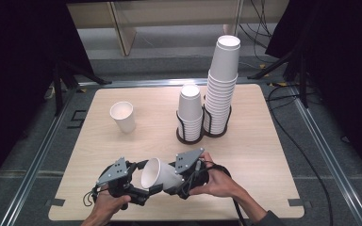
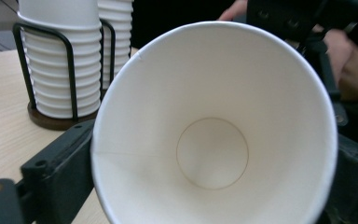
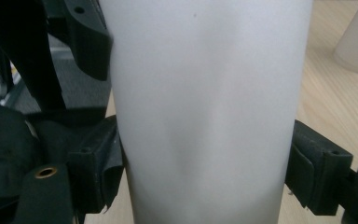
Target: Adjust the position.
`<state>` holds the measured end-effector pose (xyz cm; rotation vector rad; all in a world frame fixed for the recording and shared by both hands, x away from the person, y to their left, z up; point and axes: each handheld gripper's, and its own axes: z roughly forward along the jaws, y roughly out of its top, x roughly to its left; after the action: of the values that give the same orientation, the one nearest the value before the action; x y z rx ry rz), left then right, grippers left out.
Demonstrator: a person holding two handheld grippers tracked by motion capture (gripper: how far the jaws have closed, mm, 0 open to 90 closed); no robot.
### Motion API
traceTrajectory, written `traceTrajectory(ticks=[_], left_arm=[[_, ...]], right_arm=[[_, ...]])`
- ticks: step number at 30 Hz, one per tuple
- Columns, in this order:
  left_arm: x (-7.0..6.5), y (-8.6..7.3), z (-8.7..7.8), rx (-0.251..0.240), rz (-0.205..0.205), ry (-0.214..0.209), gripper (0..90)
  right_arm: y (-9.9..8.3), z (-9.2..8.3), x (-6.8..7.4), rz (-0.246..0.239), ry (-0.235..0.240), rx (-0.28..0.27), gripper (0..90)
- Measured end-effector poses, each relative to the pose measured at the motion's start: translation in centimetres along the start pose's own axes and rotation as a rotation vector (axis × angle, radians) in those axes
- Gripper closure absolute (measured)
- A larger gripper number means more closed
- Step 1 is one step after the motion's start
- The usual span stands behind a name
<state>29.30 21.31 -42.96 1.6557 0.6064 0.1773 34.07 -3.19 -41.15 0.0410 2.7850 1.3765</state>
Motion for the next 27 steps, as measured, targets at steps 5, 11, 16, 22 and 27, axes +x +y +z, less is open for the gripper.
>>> traceTrajectory(ticks=[5, 11, 16, 22, 27], left_arm=[[0.1, -0.3, -0.1, -0.052, -0.045, -0.012, 4.4], [0.0, -0.1, -0.3, -0.098, -0.034, -0.003, 6.4], [-0.1, 0.0, -0.4, -0.115, -0.016, 0.004, 9.4], [-0.3, 0.1, -0.4, -0.118, -0.009, 0.005, 14.1], [-0.2, 0.1, -0.4, -0.08, 0.023, 0.033, 15.6]], right_arm=[[0.0, 0.2, 0.0, 0.035, 0.003, -0.077, 22.7], [0.2, 0.6, 0.2, 0.051, 0.0, -0.111, 22.6], [0.2, 0.8, 0.1, 0.062, 0.004, -0.149, 22.1], [-0.1, 1.1, 0.1, 0.098, 0.016, -0.161, 20.3], [0.1, 1.4, 0.4, 0.095, -0.034, -0.121, 19.1]])
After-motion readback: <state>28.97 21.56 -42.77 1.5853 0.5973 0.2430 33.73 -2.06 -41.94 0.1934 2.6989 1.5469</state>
